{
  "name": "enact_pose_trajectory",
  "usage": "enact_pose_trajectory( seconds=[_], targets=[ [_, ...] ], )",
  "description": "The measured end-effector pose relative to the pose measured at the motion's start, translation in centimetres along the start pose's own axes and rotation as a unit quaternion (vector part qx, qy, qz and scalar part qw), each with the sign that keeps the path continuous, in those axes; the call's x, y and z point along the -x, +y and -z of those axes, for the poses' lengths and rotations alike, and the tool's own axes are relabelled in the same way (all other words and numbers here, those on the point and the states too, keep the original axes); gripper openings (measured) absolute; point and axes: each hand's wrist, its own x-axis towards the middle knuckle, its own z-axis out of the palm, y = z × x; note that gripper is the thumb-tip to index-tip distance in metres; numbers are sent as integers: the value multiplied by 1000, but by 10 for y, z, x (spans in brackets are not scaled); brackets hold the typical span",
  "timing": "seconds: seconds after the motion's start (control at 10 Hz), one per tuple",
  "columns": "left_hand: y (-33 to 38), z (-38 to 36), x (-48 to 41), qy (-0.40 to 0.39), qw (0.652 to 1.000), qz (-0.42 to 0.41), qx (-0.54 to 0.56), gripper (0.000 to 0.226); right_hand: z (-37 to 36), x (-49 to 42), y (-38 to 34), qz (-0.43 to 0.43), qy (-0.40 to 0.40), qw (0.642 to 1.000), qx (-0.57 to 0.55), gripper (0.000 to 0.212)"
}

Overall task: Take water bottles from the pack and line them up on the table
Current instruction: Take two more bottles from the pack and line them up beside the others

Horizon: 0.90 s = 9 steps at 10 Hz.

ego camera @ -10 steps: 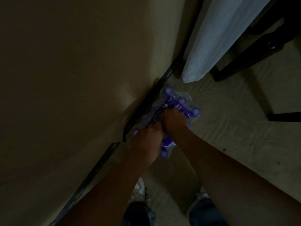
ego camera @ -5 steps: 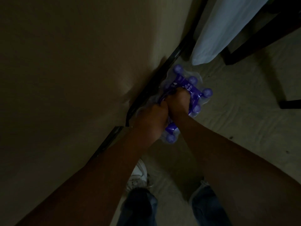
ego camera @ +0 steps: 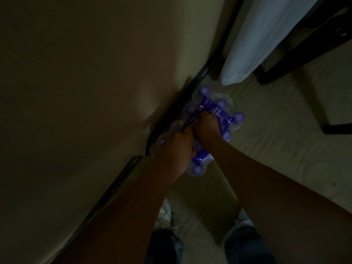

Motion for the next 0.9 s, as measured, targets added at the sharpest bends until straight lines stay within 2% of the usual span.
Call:
enact_pose_trajectory(
  seconds=[0.1, 0.2, 0.3, 0.4, 0.5, 0.6, 0.8, 0.9],
  targets=[
    [-3, -4, -1, -7, 1000, 4, 17, 45, 7, 12, 20, -54, 121, 988, -81, 104],
    [-5, -3, 1, -11, 999, 3, 39, 41, 17, -1, 17, -197, -69, 928, 308, 57],
    [-4, -1, 5, -7, 999, 5, 52, 42, 33, 6, 19, -349, -523, 584, 514, 53],
    [3, 3, 7, -4, 999, 3, 44, 42, 25, -17, 12, -412, -583, 466, 522, 25],
    [8, 10, 9, -16, 998, 0, 61, 47, 12, -36, 8, -370, -601, 442, 553, 23],
    [15, 21, 18, 6, 998, -6, 70, 52, 1, -58, -9, -343, -583, 497, 543, 25],
    [43, 82, 48, 33, 996, -3, 82, 37, -24, -138, -43, -416, -591, 437, 535, 34],
    [63, 141, 65, -22, 994, -48, 94, 25, -47, -194, -63, -400, -603, 434, 536, 28]
  ],
)
